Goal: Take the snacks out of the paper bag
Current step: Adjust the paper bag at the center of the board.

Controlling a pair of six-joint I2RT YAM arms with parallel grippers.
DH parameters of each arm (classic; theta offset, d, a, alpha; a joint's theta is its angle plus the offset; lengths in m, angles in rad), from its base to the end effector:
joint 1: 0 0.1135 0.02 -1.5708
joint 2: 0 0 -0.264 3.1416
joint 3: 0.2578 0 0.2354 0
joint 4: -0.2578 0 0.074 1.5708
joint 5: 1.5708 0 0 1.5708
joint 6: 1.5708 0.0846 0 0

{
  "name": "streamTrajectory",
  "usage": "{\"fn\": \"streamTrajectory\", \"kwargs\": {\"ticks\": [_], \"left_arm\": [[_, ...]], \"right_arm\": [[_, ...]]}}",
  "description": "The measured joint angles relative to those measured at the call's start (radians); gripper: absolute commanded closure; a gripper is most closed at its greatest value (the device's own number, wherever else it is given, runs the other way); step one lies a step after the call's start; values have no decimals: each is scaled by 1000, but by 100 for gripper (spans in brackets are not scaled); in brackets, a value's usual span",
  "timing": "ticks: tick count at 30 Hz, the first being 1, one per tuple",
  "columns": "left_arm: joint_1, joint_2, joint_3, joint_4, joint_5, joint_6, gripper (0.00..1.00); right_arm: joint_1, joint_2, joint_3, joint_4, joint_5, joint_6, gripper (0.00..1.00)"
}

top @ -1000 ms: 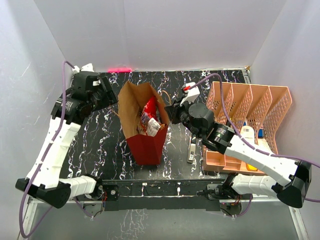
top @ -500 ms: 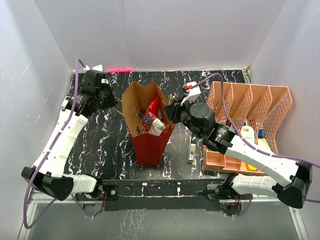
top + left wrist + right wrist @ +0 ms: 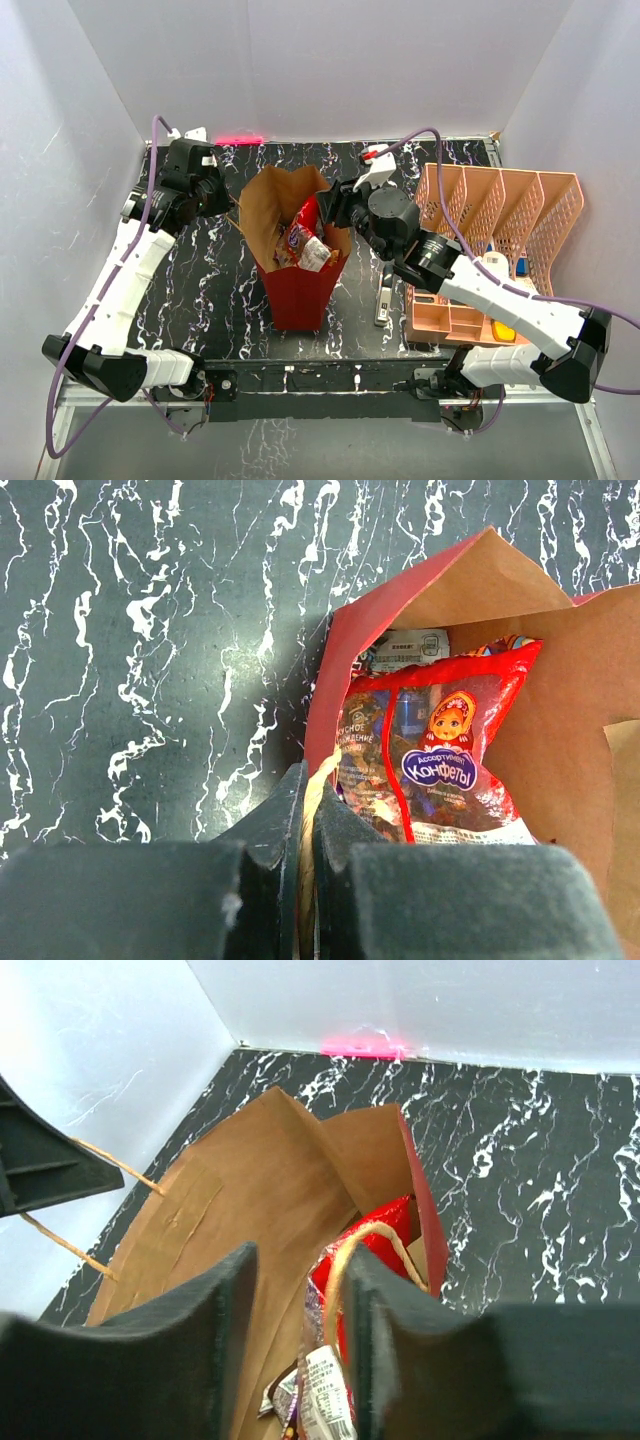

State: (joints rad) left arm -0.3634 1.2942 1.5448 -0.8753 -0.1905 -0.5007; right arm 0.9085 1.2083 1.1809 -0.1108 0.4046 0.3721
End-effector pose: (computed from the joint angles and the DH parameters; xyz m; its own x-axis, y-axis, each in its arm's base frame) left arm 0.2683 -0.0849 0.3902 -0.5782 -0.2844 -0.7647 -0.0822 0.9528 -0.2922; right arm 0.2144 0.2207 0.3932 -0.2553 0.2161 -0.9424 -0.4211 0.8525 0.3096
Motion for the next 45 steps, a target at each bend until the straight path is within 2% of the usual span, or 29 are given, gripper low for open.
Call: {"fn": "streamTrajectory", "kwargs": {"ticks": [1, 5, 10, 14, 17, 21, 26, 31, 34, 39, 43, 45], "left_arm": [[0, 0, 4, -1, 0, 3, 100], [0, 0, 28, -15, -7, 3, 100], [-1, 4, 69, -32, -55, 14, 100], [4, 42, 173, -54, -126, 61, 100], [22, 80, 244, -45, -185, 117, 100], [52, 94, 261, 16, -266, 246, 100], [66, 67, 202, 143, -325, 406, 100], [67, -72, -45, 282, -245, 489, 100], [67, -181, -168, 351, -159, 499, 100], [67, -334, -265, 380, -24, 459, 100], [67, -381, -279, 359, 82, 386, 100], [67, -383, -279, 347, 116, 351, 100]], "right_arm": [[0, 4, 1, -6, 6, 1, 74], [0, 5, 1, -39, 4, 13, 90], [-1, 5, 1, -51, -48, 35, 92], [-1, 12, 1, -50, -122, 56, 93], [-1, 34, 1, -34, -196, 84, 93], [1, 102, 1, 29, -326, 161, 93], [34, 231, 1, 148, -451, 265, 92], [140, 304, -23, 225, -489, 331, 92], [205, 303, -63, 278, -495, 352, 90], [261, 260, -163, 295, -494, 372, 81], [261, 177, -247, 257, -474, 370, 69], [261, 129, -272, 214, -442, 358, 59]]}}
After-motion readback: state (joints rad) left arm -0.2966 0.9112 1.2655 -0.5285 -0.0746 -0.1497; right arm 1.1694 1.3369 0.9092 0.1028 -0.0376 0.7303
